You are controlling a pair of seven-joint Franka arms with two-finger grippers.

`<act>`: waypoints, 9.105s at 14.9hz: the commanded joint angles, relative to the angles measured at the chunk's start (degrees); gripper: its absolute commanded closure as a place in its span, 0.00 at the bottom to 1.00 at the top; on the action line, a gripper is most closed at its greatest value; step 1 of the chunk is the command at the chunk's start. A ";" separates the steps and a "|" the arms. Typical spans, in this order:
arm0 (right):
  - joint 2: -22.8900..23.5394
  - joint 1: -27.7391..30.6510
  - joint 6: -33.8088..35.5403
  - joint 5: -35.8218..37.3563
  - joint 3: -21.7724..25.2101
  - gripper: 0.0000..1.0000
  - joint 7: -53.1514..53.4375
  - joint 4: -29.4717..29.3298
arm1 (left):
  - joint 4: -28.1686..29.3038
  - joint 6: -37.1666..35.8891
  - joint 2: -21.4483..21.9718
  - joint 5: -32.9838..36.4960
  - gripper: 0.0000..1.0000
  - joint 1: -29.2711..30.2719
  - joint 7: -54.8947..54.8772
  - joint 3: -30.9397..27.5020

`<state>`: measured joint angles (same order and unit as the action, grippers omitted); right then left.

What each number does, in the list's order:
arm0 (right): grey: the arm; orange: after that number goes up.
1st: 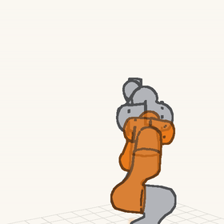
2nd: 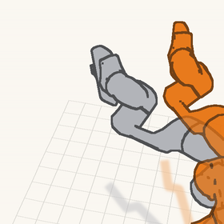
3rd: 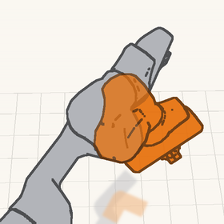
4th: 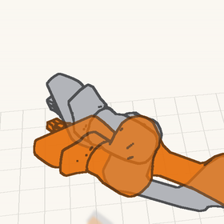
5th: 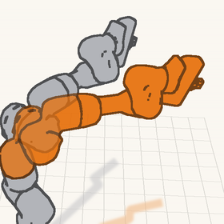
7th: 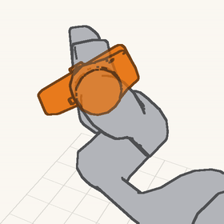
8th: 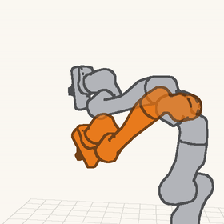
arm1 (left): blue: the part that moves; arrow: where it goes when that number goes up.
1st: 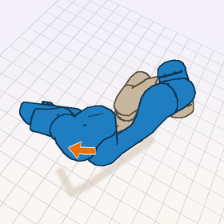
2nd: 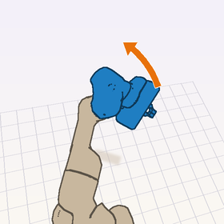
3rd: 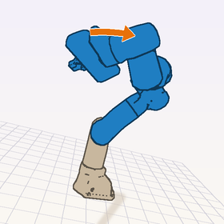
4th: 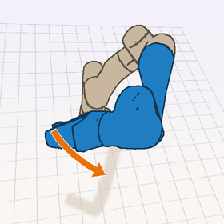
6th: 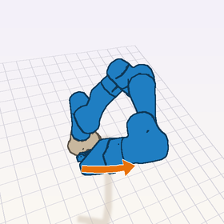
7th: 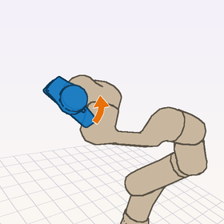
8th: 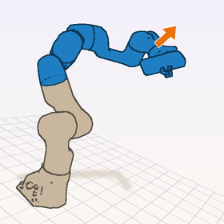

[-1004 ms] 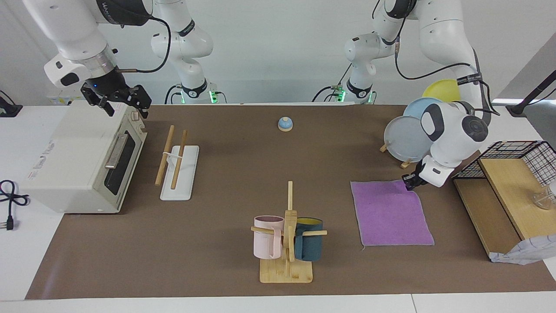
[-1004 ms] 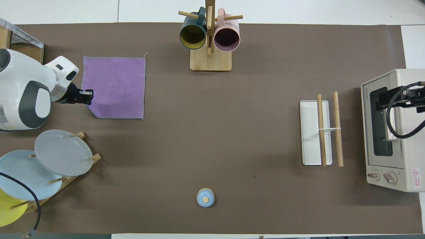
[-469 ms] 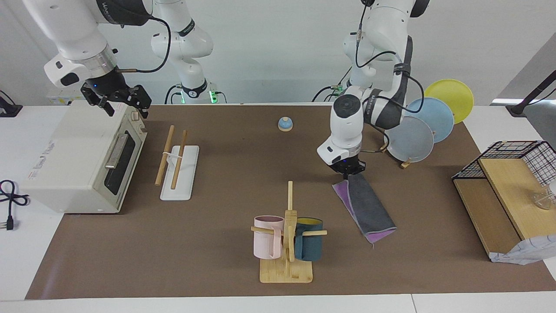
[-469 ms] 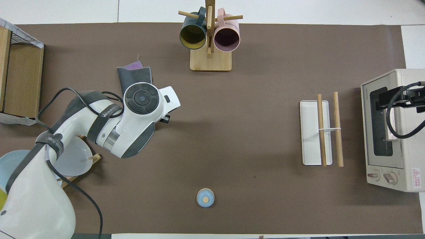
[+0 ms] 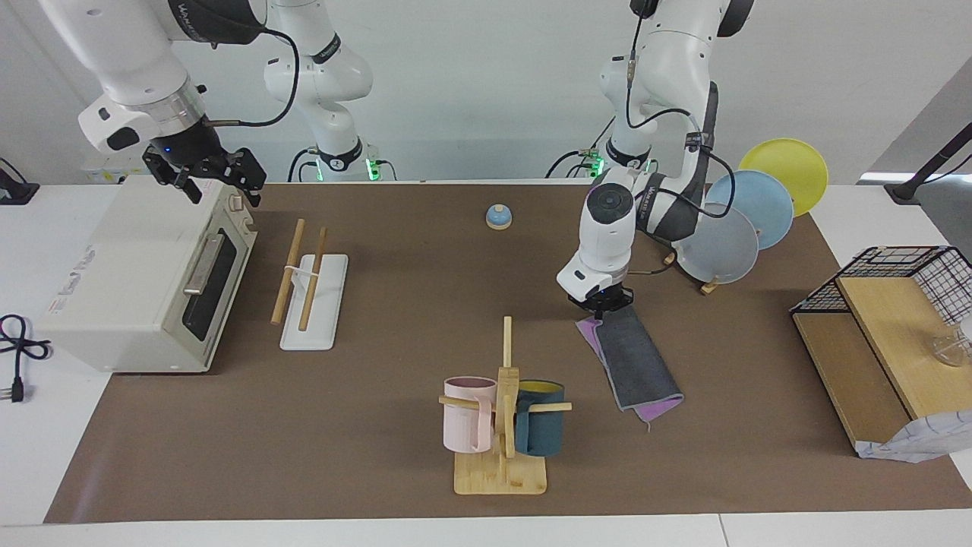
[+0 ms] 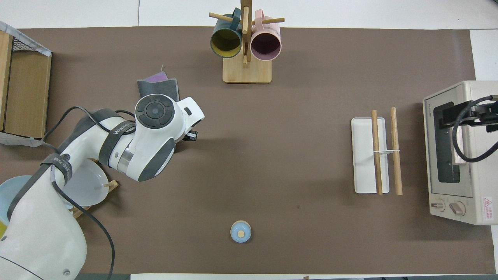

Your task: Fold towel and hang on rack

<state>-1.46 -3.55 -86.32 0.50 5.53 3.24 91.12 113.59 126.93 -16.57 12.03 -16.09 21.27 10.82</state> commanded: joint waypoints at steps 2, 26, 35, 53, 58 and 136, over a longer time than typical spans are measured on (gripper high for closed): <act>-0.83 0.38 -0.17 -1.29 -0.17 0.00 -0.78 0.81 | -1.09 -2.56 3.03 -9.46 0.00 4.47 -2.70 -0.01; -0.83 0.38 -0.08 -1.29 -0.17 0.00 -0.78 0.73 | 10.59 12.11 2.77 -37.08 0.35 14.86 -25.58 -0.01; -0.83 0.38 -0.08 -1.29 -0.17 0.00 -0.78 0.73 | 9.90 10.19 2.77 -37.08 1.00 15.56 -25.31 -0.10; -1.53 0.38 -0.25 -1.47 -0.17 0.00 -1.13 2.39 | -11.20 -13.55 13.84 -32.34 1.00 12.22 49.95 5.51; -5.39 -0.59 -1.83 -8.38 -0.43 0.00 -0.17 10.46 | -14.01 -13.38 14.90 -32.42 1.00 12.22 73.09 11.49; -1.80 4.07 -20.03 5.65 -0.08 0.00 -4.91 23.05 | -20.68 -41.40 18.50 -9.93 0.00 20.52 -9.58 4.62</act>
<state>-2.51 -0.58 -106.90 5.25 5.96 0.38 114.17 94.49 88.82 1.18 0.75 11.34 13.99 23.80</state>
